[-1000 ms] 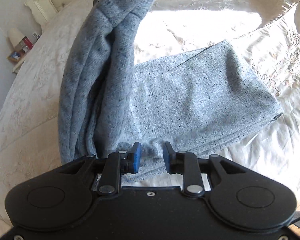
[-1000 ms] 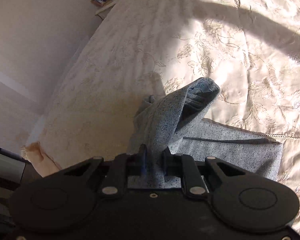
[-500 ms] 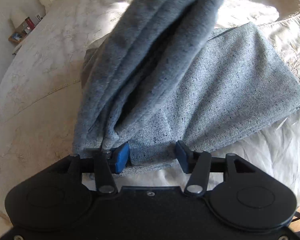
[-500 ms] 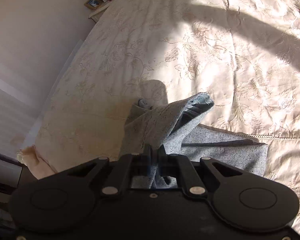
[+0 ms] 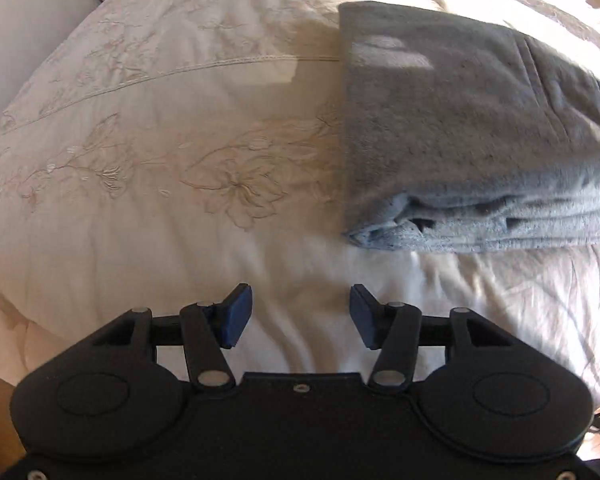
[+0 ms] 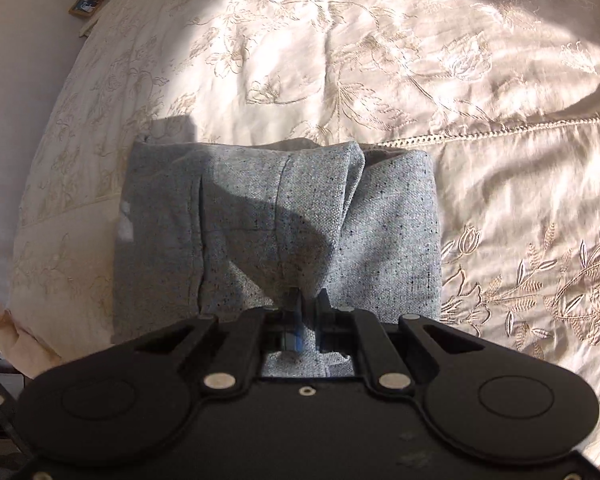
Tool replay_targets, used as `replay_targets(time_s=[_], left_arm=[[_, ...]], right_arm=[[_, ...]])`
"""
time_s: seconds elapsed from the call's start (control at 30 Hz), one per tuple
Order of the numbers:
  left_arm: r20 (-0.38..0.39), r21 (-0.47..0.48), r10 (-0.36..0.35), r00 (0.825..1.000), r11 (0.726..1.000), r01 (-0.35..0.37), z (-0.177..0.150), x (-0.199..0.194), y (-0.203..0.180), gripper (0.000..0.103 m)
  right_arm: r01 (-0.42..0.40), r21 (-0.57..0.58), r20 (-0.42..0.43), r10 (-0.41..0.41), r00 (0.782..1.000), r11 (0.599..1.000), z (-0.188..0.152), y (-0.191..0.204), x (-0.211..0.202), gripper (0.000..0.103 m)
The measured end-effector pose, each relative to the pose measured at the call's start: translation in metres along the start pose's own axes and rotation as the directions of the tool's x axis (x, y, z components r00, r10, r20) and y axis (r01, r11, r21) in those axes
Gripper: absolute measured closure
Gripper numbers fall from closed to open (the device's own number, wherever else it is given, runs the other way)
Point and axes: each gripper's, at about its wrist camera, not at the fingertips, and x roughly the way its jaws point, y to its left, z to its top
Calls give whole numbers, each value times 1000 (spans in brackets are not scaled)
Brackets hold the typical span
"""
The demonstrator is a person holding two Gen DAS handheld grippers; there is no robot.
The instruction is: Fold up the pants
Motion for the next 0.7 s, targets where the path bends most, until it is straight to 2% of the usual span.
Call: replay_targets(time_s=[0.13, 0.2, 0.27, 0.3, 0.37, 0.47, 0.53, 0.57, 0.63, 0.67, 0.7], left_arm=[[69, -146, -33, 997, 988, 43, 28, -23, 15, 46], [117, -179, -48, 992, 981, 68, 41, -32, 13, 46], [159, -162, -78, 984, 981, 104, 54, -40, 3, 46], [167, -139, -98, 981, 983, 122, 62, -39, -5, 45], [172, -85, -130, 977, 986, 146, 72, -35, -23, 45], [123, 15, -148, 981, 989, 148, 68, -15, -56, 44], [5, 72, -153, 988, 986, 152, 60, 17, -73, 44], [-28, 98, -135, 990, 986, 138, 55, 27, -79, 44], [-7, 147, -109, 994, 983, 109, 48, 36, -86, 44], [-5, 151, -107, 994, 983, 107, 48, 35, -86, 44], [-11, 141, -112, 994, 984, 112, 51, 33, -84, 44]], right_arm=[[-11, -8, 46, 12, 999, 1000, -7, 2, -12, 96], [2, -35, 75, 1, 997, 999, -9, 7, -22, 96], [22, -56, 108, -16, 994, 998, -12, 12, -33, 97], [36, -62, 127, -28, 992, 997, -14, 13, -38, 100], [52, -69, 159, -40, 986, 996, -19, 12, -47, 101], [60, -37, 136, -55, 989, 997, -20, 2, -41, 101], [64, -6, 86, -63, 994, 998, -20, -10, -27, 101], [63, 2, 59, -63, 996, 998, -21, -13, -22, 100], [66, 3, 57, -66, 996, 998, -22, -14, -18, 93], [73, -3, 95, -72, 993, 997, -22, -14, -22, 82], [70, -7, 139, -68, 988, 998, -21, -14, -27, 53]])
